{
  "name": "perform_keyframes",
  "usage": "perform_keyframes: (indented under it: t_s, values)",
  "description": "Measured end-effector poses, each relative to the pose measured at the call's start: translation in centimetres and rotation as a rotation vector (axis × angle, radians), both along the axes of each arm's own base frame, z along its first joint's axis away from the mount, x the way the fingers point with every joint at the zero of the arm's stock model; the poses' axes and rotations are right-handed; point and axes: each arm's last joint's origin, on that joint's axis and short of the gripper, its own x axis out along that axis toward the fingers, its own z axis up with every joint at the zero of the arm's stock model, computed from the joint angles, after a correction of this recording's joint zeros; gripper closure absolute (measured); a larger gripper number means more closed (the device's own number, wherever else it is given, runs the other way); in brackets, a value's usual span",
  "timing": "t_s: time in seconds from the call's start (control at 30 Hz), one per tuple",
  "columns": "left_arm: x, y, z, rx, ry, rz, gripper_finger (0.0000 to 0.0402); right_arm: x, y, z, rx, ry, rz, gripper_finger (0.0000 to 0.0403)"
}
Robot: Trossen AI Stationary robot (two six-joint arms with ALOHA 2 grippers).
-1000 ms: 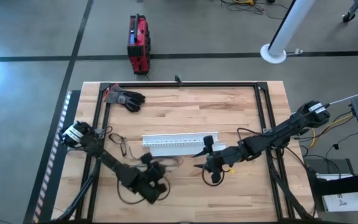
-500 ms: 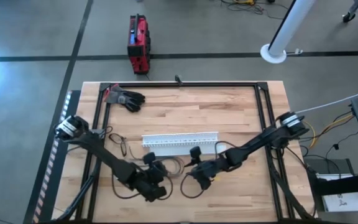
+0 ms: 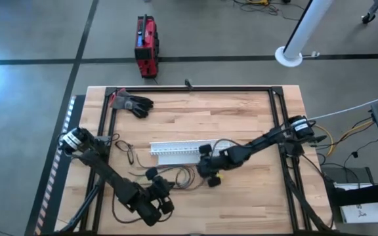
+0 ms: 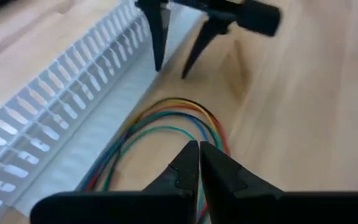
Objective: Ziptie cables
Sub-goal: Move the white cable duct to the upper middle, then put the bundled colored cable into the zip tie
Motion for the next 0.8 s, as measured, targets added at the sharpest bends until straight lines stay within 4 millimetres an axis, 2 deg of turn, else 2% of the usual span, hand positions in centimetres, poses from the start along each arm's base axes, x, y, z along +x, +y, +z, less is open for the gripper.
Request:
perform_keyframes:
  t_s: [0.33,0.47,0.53,0.63,0.8]
  values:
    - [2.2,-0.6,-4.6,0.026,-0.073,0.069,0.0401,0.4,-7.0,-0.7,-0.021,0.021,-0.195,0.0361]
    - [2.7,-1.1,-6.2,0.000,-0.078,0.063,0.0401,0.3,-9.9,-0.6,-0.102,0.028,-0.272,0.0378]
    - [2.7,-1.2,-6.5,-0.030,-0.062,0.057,0.0401,0.3,-10.8,-0.3,-0.096,0.036,-0.288,0.0378]
    - [2.6,-1.3,-6.1,-0.090,-0.042,0.047,0.0402,0.2,-10.6,0.7,-0.027,0.076,-0.251,0.0363]
    - [2.3,-1.3,-3.4,-0.092,-0.041,-0.023,0.0402,0.9,-7.1,2.6,0.018,0.029,-0.112,0.0317]
